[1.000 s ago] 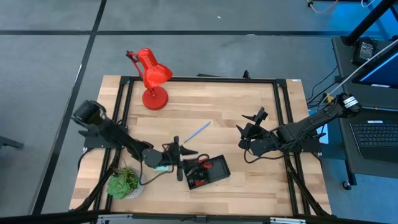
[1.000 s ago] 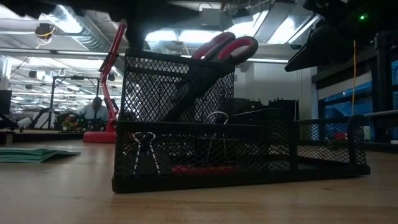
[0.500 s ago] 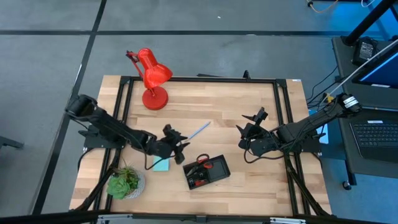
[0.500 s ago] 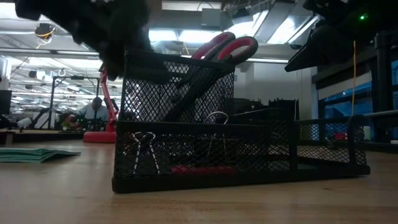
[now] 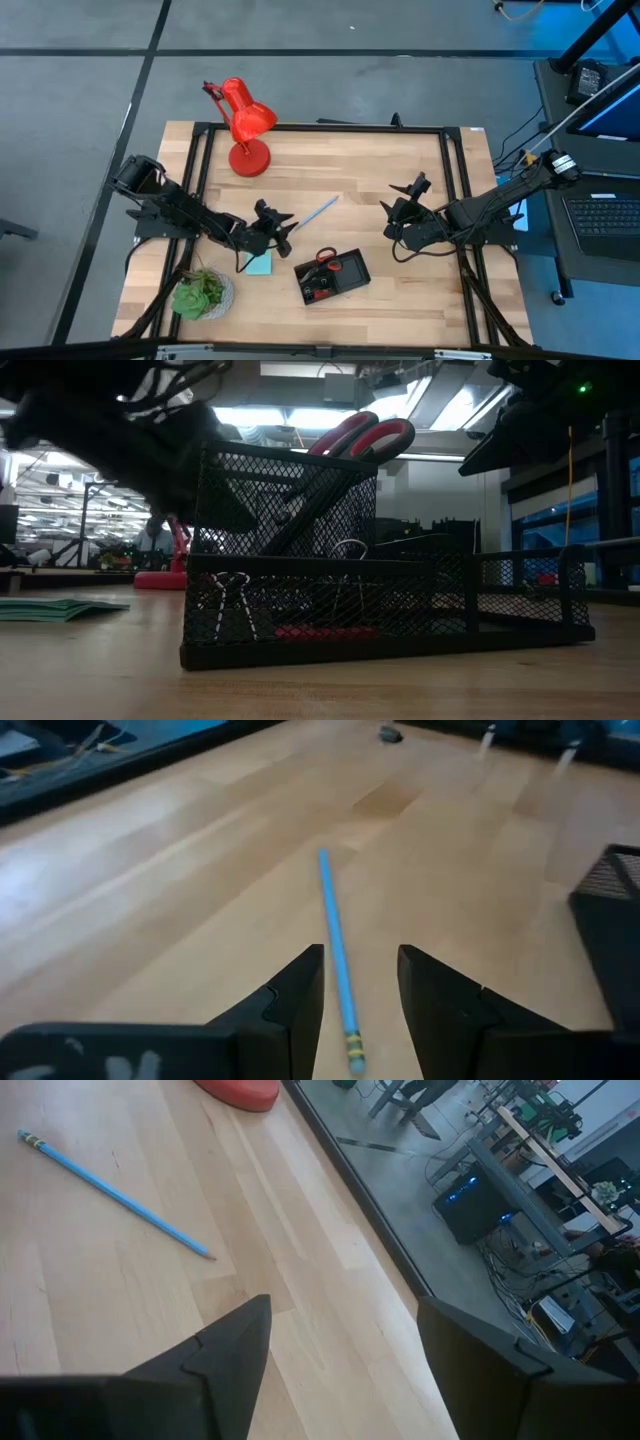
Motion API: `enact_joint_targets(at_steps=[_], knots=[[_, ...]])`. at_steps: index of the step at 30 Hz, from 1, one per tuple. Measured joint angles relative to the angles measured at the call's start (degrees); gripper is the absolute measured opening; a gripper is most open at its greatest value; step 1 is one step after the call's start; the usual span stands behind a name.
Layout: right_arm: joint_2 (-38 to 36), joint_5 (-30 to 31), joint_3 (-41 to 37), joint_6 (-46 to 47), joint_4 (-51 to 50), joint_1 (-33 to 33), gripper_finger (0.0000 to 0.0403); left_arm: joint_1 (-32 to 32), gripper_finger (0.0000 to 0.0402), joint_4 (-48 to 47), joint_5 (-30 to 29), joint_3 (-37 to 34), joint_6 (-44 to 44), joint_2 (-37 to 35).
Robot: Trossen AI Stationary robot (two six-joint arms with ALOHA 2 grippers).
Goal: Pick and place office supplies into organizer
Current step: Put the blue pencil into the black desk organizer
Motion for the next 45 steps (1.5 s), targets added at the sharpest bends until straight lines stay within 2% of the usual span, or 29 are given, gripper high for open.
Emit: enact_joint_targets(at_steps=[4,7,14,19,30,45], knots=[[-0.01,0.02,0.00,0.00,0.02,0.01,0.0255,-0.73,0.0123,10.21,-0.90,-3.90,0.67,3.22],[-0.01,0.03,0.00,0.02,0.04,0.00,0.0255,-0.94,0.0123,13.06,-0.56,-4.14,1.68,6.61],[-0.01,0.04,0.00,0.31,0.09,0.01,0.0255,-0.78,0.0123,26.85,-0.68,-4.12,4.80,17.08],[-0.01,0.02,0.00,0.32,0.11,0.01,0.0255,-0.94,0.0123,33.14,-0.78,-4.11,5.51,21.87],[-0.01,0.02,0.00,0.43,0.11,0.01,0.0255,-0.88,0.0123,34.66,-2.35,-4.03,-0.19,26.92],[-0.01,0.02,0.00,0.36,0.09,0.00,0.0255,0.21,0.0123,31.74,-0.14,-3.64,1.15,27.50]])
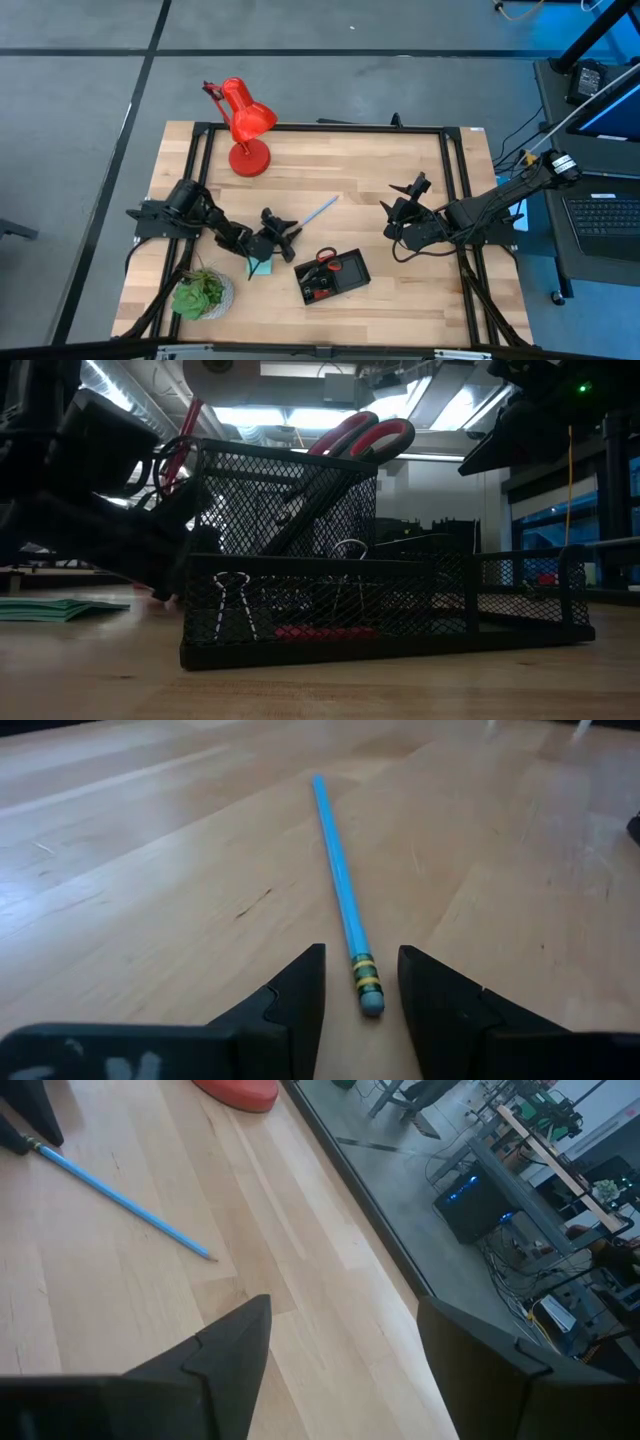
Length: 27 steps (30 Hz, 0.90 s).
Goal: Pick and place office supplies into organizer
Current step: Put the blue pencil into the black desk organizer
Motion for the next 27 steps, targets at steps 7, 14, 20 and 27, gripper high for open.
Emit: enact_joint_targets(at_steps=[7,14,20,27], knots=[[0.00,0.00,0.00,-0.07,0.00,0.01,0.0255,-0.07,0.0123,-2.25,0.18,1.02,3.47,-0.13],[0.00,0.00,0.00,-0.10,-0.03,0.00,0.0255,-0.85,0.0143,-2.59,-0.02,0.98,3.95,-0.16],[0.00,0.00,0.00,-0.12,-0.04,-0.01,0.0255,-1.01,0.0167,-3.05,-1.21,0.98,1.86,-0.06],[0.00,-0.02,0.00,-0.12,-0.04,0.00,0.0255,-0.74,0.0161,-4.81,-0.20,0.98,-1.45,-0.34]])
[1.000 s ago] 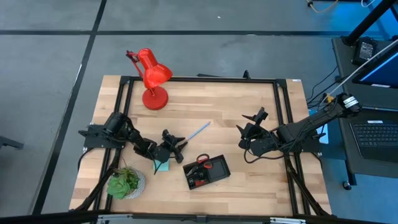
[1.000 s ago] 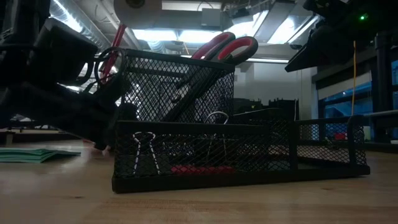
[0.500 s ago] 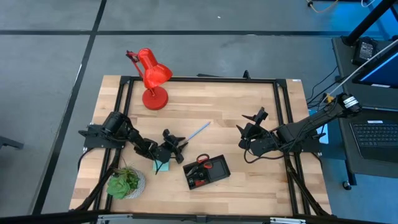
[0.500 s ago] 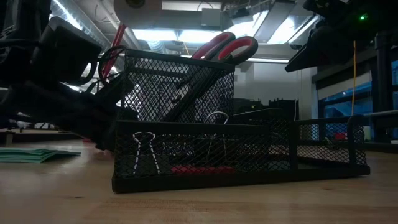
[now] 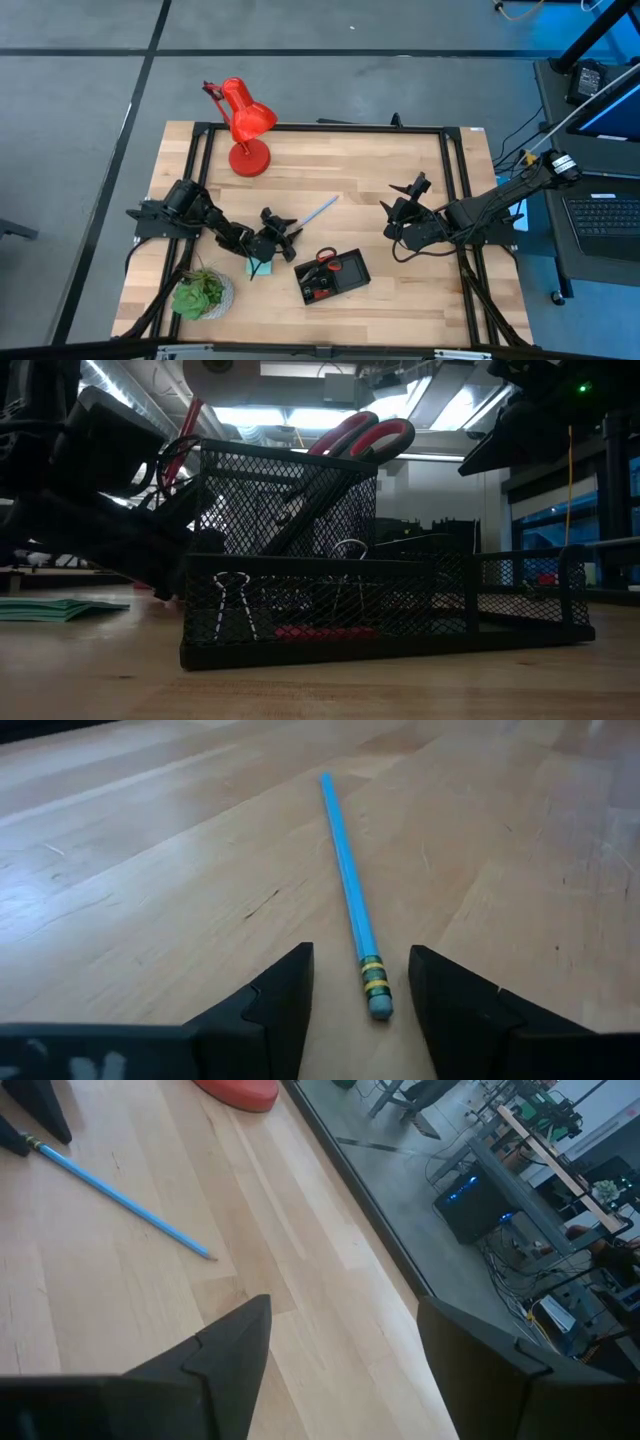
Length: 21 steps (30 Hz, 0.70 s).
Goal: Pick and place office supplies into organizer
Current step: Put the blue pencil into the black desk organizer
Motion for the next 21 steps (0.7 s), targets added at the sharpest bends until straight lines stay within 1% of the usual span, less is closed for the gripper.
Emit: enact_joint_targets(at_steps=[7,21], knots=[[0.00,0.00,0.00,-0.03,0.00,0.01,0.0255,-0.04,0.0125,-0.17,-0.22,0.00,1.17,0.00],[0.00,0.00,0.00,-0.44,-0.02,0.01,0.0255,-0.05,0.0060,0.31,1.43,0.04,2.98,0.00]])
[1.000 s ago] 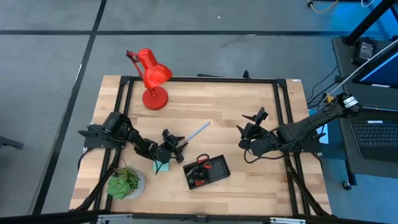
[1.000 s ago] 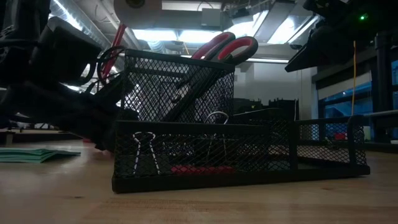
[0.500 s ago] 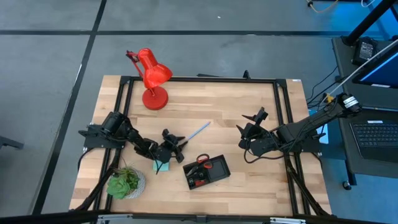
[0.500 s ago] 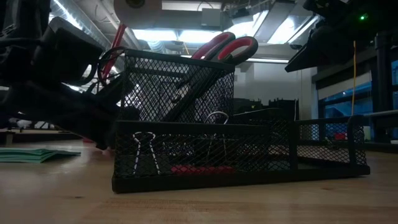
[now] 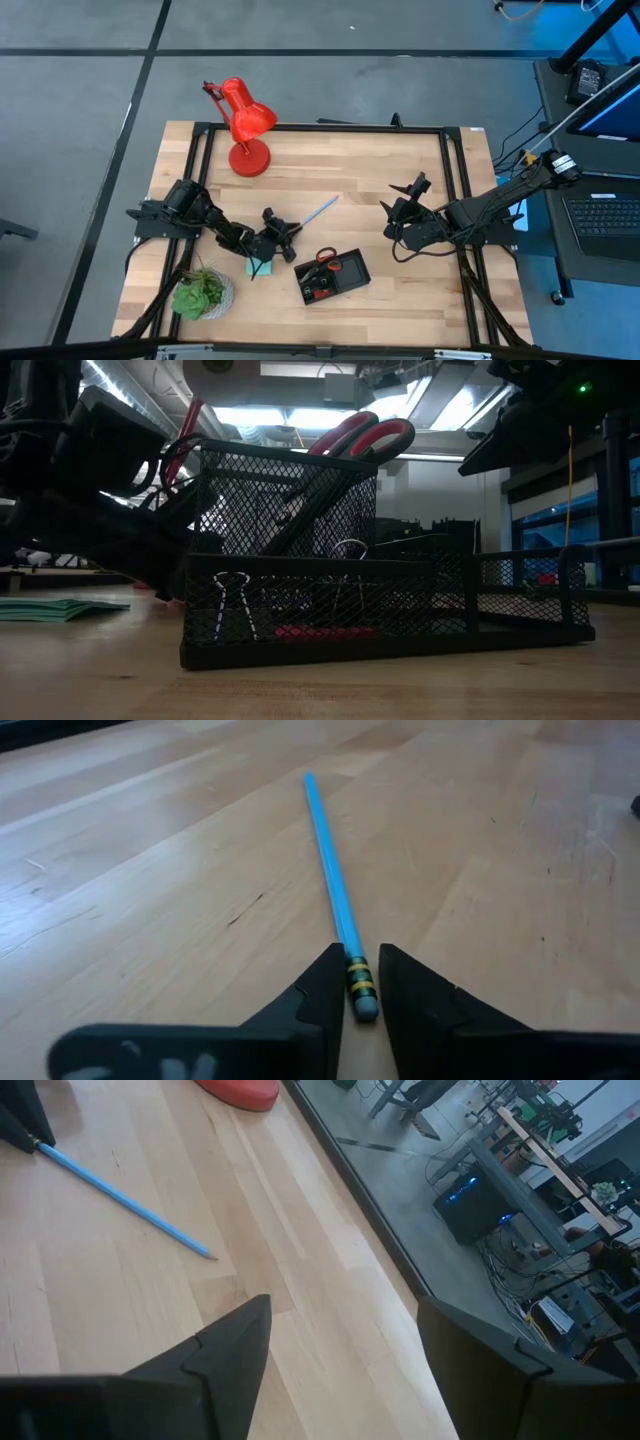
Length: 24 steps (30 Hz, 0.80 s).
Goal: Pick and place office supplies into organizer
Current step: Put the blue pencil into the black desk organizer
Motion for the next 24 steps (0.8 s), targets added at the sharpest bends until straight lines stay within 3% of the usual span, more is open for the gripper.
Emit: enact_joint_targets(at_steps=[10,24], knots=[[0.00,0.00,0.00,0.00,0.00,0.00,0.0255,0.00,0.0015,0.21,0.01,0.02,2.40,0.00],[0.00,0.00,0.00,-0.11,-0.02,0.00,0.0255,0.05,0.0014,1.54,0.06,-0.18,5.82,-1.64]])
